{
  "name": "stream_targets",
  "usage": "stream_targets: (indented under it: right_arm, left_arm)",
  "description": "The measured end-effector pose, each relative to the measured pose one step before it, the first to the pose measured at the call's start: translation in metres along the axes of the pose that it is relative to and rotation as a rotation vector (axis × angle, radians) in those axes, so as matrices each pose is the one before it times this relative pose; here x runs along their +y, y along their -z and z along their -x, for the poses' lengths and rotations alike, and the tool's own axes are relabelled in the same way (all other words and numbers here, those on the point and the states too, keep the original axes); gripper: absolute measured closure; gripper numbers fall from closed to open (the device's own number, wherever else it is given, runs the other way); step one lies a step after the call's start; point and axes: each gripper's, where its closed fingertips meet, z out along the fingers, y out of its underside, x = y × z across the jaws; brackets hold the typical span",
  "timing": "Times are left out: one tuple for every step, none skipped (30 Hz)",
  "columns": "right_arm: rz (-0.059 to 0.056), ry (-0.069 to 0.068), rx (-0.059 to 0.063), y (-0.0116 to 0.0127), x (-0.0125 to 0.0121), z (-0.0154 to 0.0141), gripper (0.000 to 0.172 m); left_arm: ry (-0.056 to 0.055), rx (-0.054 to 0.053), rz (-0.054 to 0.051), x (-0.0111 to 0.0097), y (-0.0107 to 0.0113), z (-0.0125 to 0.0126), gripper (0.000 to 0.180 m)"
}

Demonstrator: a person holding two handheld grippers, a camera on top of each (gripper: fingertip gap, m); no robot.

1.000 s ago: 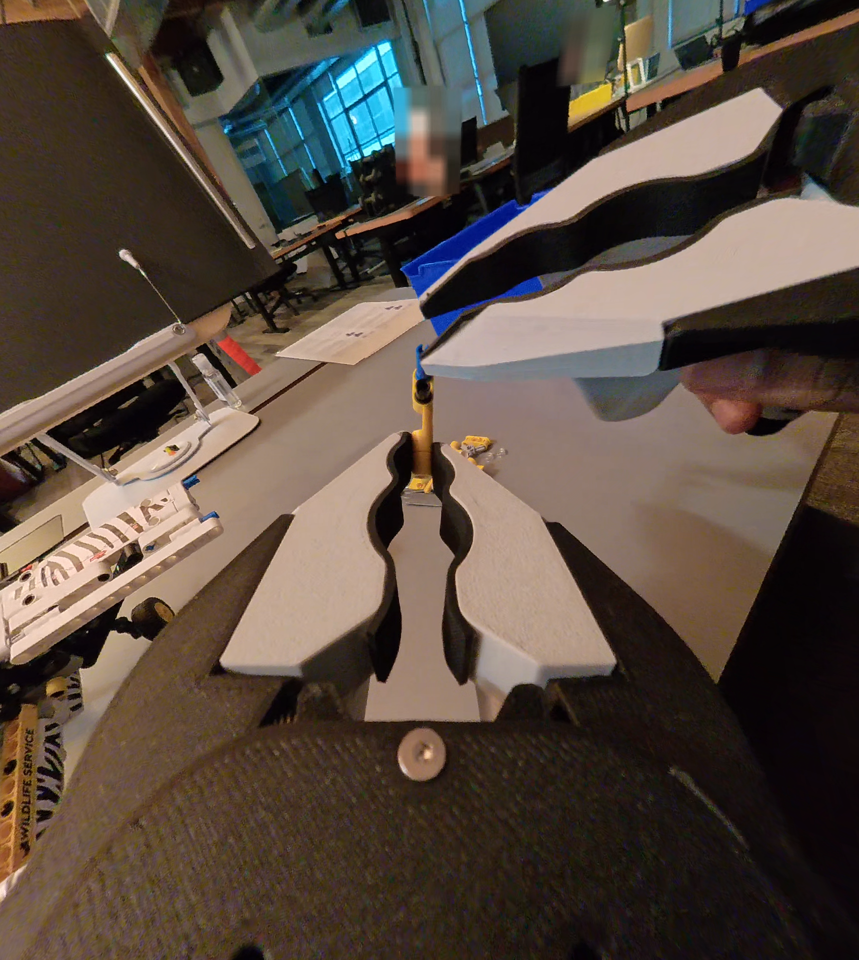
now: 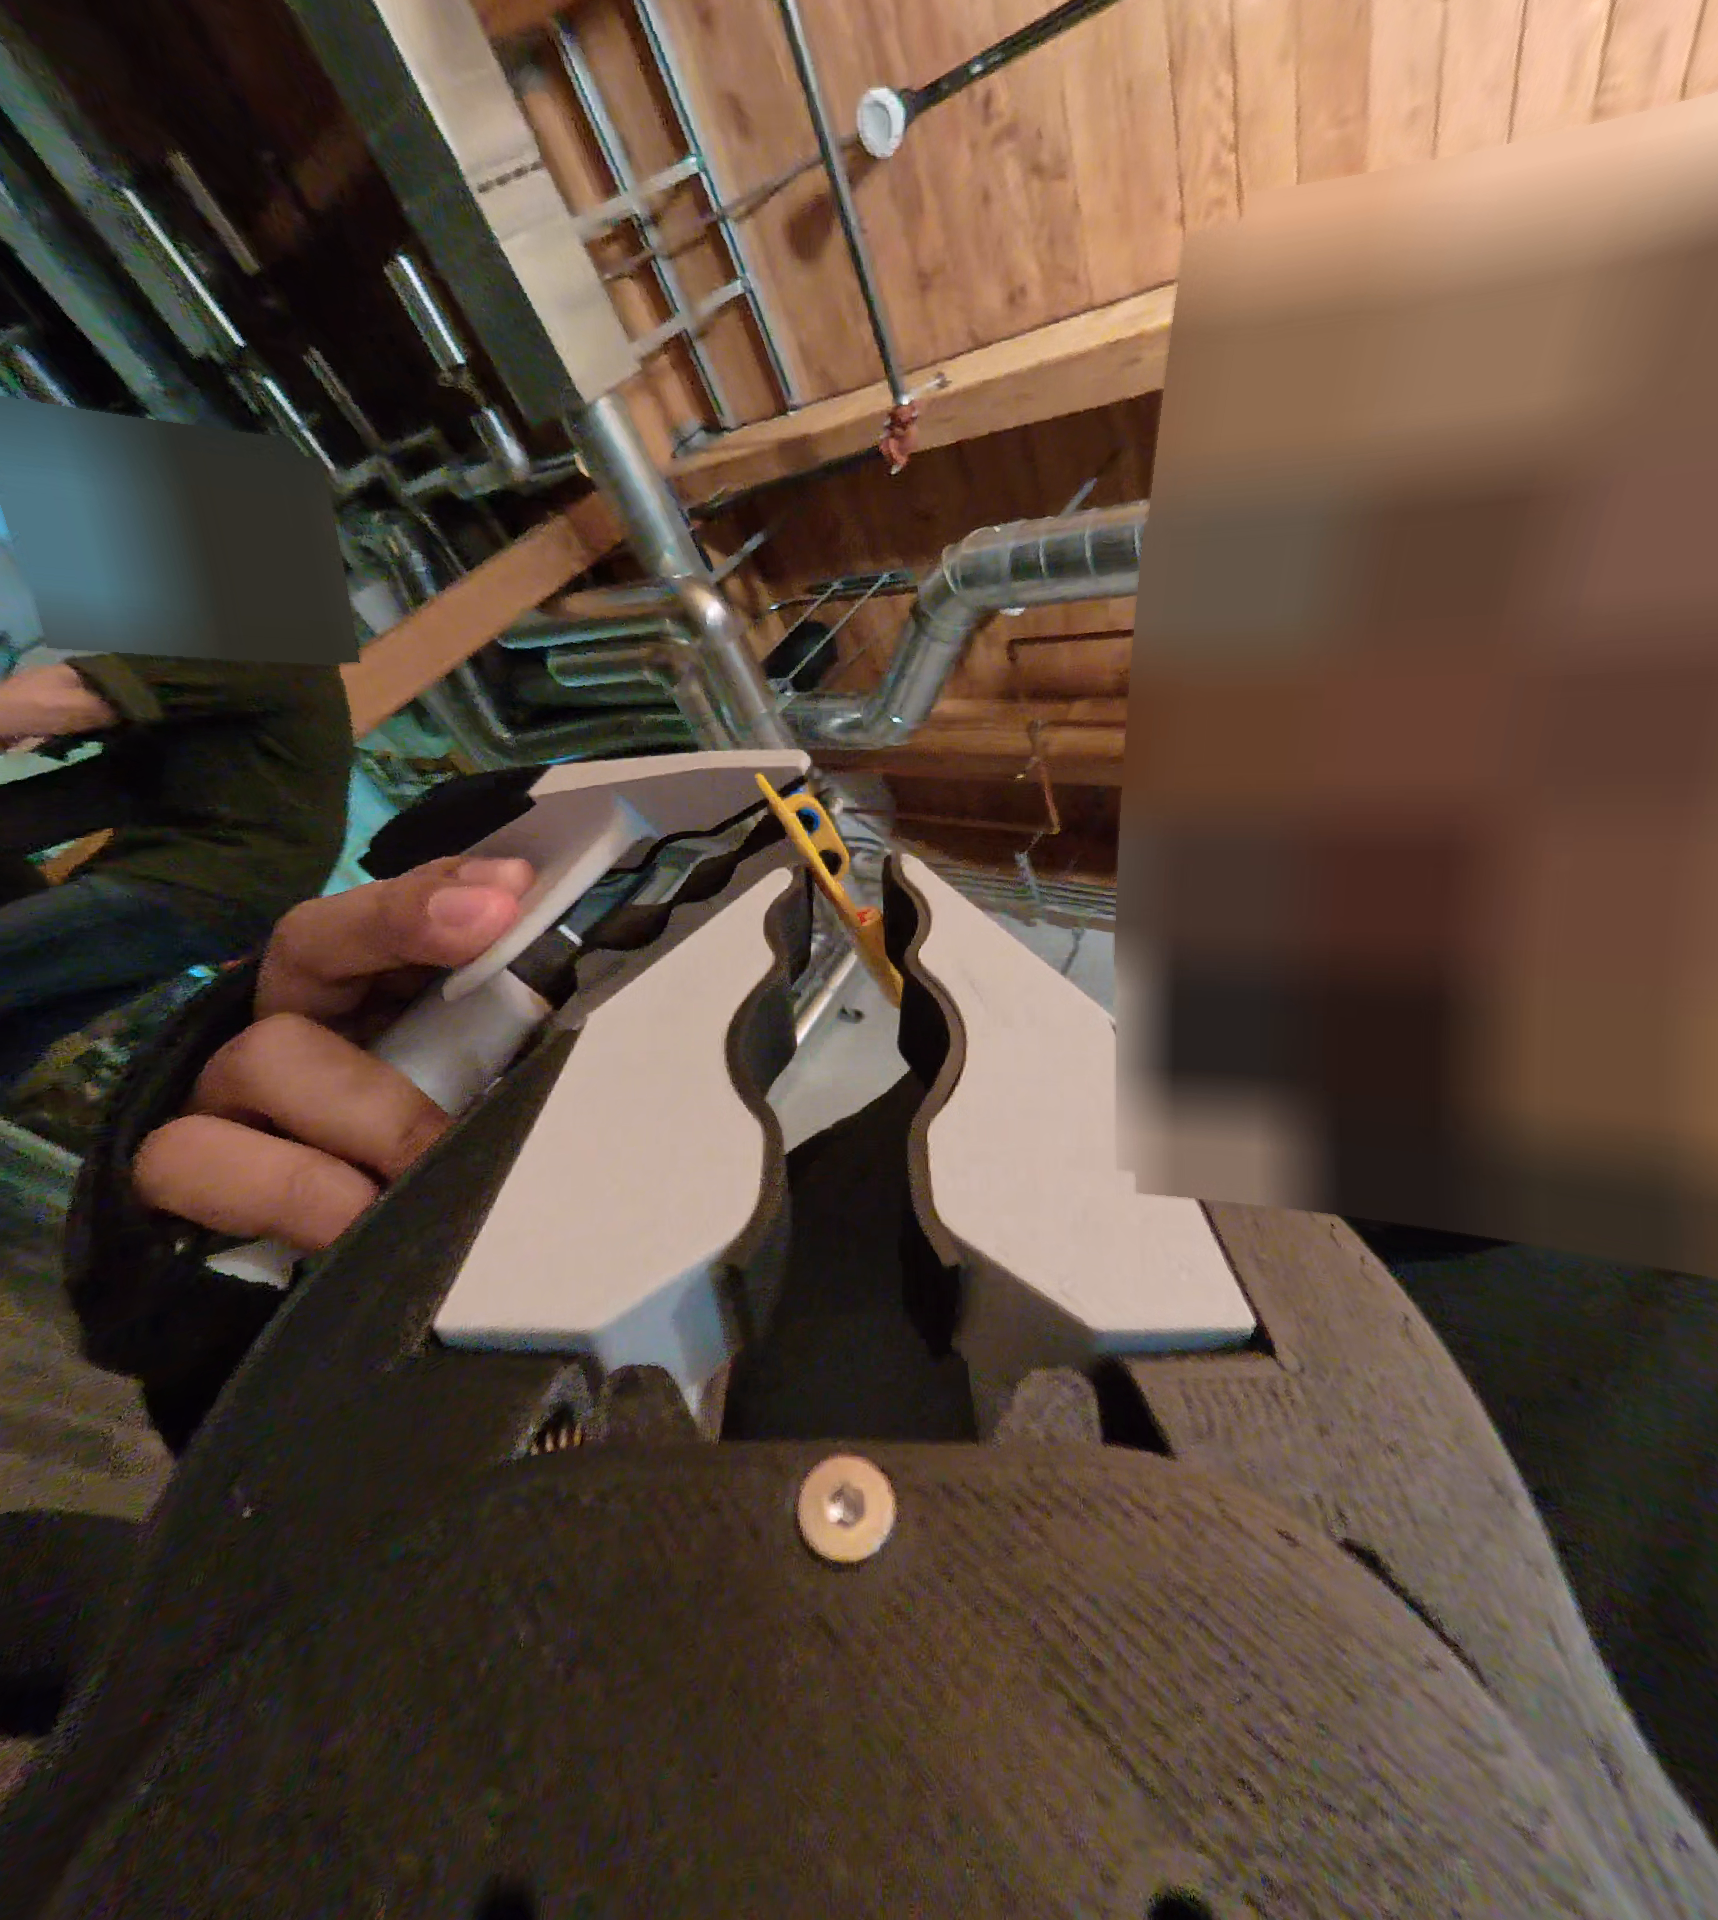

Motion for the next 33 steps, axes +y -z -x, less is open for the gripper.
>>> stream_targets:
  right_arm:
    - [-0.0001,0.0013,-0.0012,0.00027,0.0001,0.00013,0.17]
    - [-0.0002,-0.0059,-0.0023,0.00033,0.00007,0.00007,0.17]
    - [0.0013,-0.0084,0.0012,0.00025,0.00055,-0.00059,0.17]
    - [-0.0018,-0.0095,0.0045,0.00026,0.00036,-0.0009,0.169]
    - [-0.0066,-0.0106,0.0117,0.00041,-0.00009,-0.00202,0.165]
    - [-0.0107,-0.0111,0.0136,0.00077,-0.00051,-0.00217,0.16]
    - [-0.0103,-0.0129,0.0057,0.00089,-0.00043,-0.0011,0.159]
    - [-0.0042,-0.0175,-0.0003,0.0008,0.00048,-0.00046,0.158]
    - [0.0037,-0.0216,-0.0033,0.00027,0.00154,-0.00014,0.155]
    - [0.0092,-0.0228,-0.0092,-0.00018,0.00239,0.00062,0.154]
    - [0.0089,-0.0219,-0.014,-0.00031,0.00214,0.00142,0.154]
    - [0.0053,-0.0208,-0.012,-0.00042,0.00156,0.00121,0.154]
    - [0.0046,-0.02,-0.0049,-0.00041,0.00107,0.00005,0.155]
    - [0.0036,-0.0172,-0.0008,-0.00015,0.00058,-0.00055,0.16]
    - [0.0015,-0.0114,-0.0025,0.00012,0.00007,-0.00016,0.167]
    - [0.0022,-0.0105,0.0005,0.00039,0.00017,-0.00068,0.17]
    - [0.007,-0.014,0.0012,0.00022,0.00074,-0.00094,0.17]
    - [0.011,-0.018,0.0012,0.00017,0.00108,-0.00109,0.17]
    - [0.0118,-0.0184,0.0023,0.00028,0.00101,-0.00119,0.17]
    - [0.0105,-0.0151,0.0063,0.00035,0.00089,-0.0018,0.17]
    - [0.0082,-0.0094,0.0086,0.00048,0.00061,-0.00185,0.17]
    - [0.0051,-0.0057,0.0046,0.00053,0.00026,-0.00121,0.17]
    - [0.0031,-0.0048,-0.0014,0.00051,-0.00002,-0.00034,0.17]
    - [0.0044,-0.007,-0.0049,0.00035,0.00034,0.0003,0.17]
    - [0.0059,-0.0076,-0.0022,0.00033,0.00053,-0.00022,0.17]
    - [0.0062,-0.005,0.0012,0.00025,0.0008,-0.0006,0.17]
    - [0.0051,0.0,0.0014,0.00032,0.00064,-0.00048,0.17]
    - [0.004,0.0028,0.0012,0.00035,0.00044,-0.00034,0.17]
    - [0.0033,0.003,0.0004,0.0005,0.00029,-0.00017,0.17]
    - [0.0024,0.0006,-0.0039,0.00039,0.0001,0.00032,0.17]
    - [0.003,-0.0045,-0.0072,0.00049,0.00016,0.0004,0.169]
    - [0.0055,-0.0114,-0.0038,0.00045,0.00065,-0.00041,0.166]
    - [0.0092,-0.0181,-0.002,0.00019,0.00127,-0.00098,0.162]
  left_arm:
    - [-0.0146,-0.0217,0.0065,-0.0004,0.00107,0.00162,0.169]
    - [-0.0182,-0.0263,-0.001,-0.00118,0.00124,0.00239,0.173]
    - [-0.0185,-0.0179,-0.002,-0.00114,0.00097,0.00108,0.174]
    - [-0.0188,-0.0229,0.0035,-0.00045,0.00071,0.00189,0.174]
    - [-0.0231,-0.0193,0.0067,0.00019,0.00039,0.00106,0.174]
    - [-0.0208,-0.0113,0.005,-0.00027,0.00018,-0.00009,0.175]
    - [-0.015,-0.0091,0.0008,-0.00085,0.00042,-0.00021,0.175]
    - [-0.0142,-0.0083,-0.0013,-0.00107,0.00072,-0.00008,0.174]
    - [-0.0114,-0.0115,0.0001,-0.00081,0.00083,0.00082,0.175]
    - [-0.0088,-0.0141,0.0042,-0.00007,0.00085,0.00158,0.175]
    - [-0.0067,-0.0152,0.0103,0.00074,0.00065,0.00205,0.175]
    - [-0.005,-0.0155,0.0137,0.00137,0.00047,0.00217,0.175]
    - [-0.0039,-0.0107,0.0112,0.00112,0.00021,0.00141,0.175]
    - [-0.0005,-0.0064,0.0073,0.0006,0.00008,0.00058,0.175]
    - [0.0021,-0.0027,0.0059,0.00032,-0.00001,-0.00007,0.175]
    - [-0.0005,-0.0009,0.0094,0.00091,-0.00033,-0.00031,0.175]
    - [-0.001,-0.0066,0.011,0.00116,-0.00013,0.00041,0.175]
    - [-0.0057,-0.0132,0.0076,0.00058,0.00018,0.00137,0.175]
    - [-0.0102,-0.016,0.0042,0.00018,0.00064,0.00168,0.175]
    - [-0.0135,-0.0197,-0.0018,-0.00085,0.00095,0.00207,0.175]
    - [-0.0176,-0.0226,-0.0068,-0.00148,0.00092,0.00229,0.175]
    - [-0.0201,-0.0199,-0.0077,-0.00149,0.00065,0.0017,0.175]
    - [-0.0165,-0.0115,-0.003,-0.00066,0.00022,0.00049,0.175]
    - [-0.0112,-0.0069,-0.0035,-0.00088,0.00004,0.00008,0.174]
    - [-0.0079,-0.0057,-0.0093,-0.00168,0.00047,-0.00009,0.174]
    - [-0.0067,-0.0083,-0.003,-0.00082,0.00047,0.00059,0.174]
    - [-0.0073,-0.009,0.0023,0.00001,0.00051,0.00094,0.175]
    - [-0.005,-0.0058,0.0063,0.0004,0.0002,0.00053,0.175]
    - [-0.0062,-0.0071,0.0058,0.00027,0.00007,0.0006,0.175]
    - [-0.0094,-0.0068,0.0058,0.00052,-0.00008,0.00034,0.175]
    - [-0.011,-0.0049,0.0076,0.00081,-0.00024,-0.00008,0.175]
    - [-0.0098,-0.0063,0.0071,0.00069,-0.00036,0.00013,0.175]
    - [-0.0102,-0.0043,0.0054,0.00042,-0.00029,-0.00026,0.175]
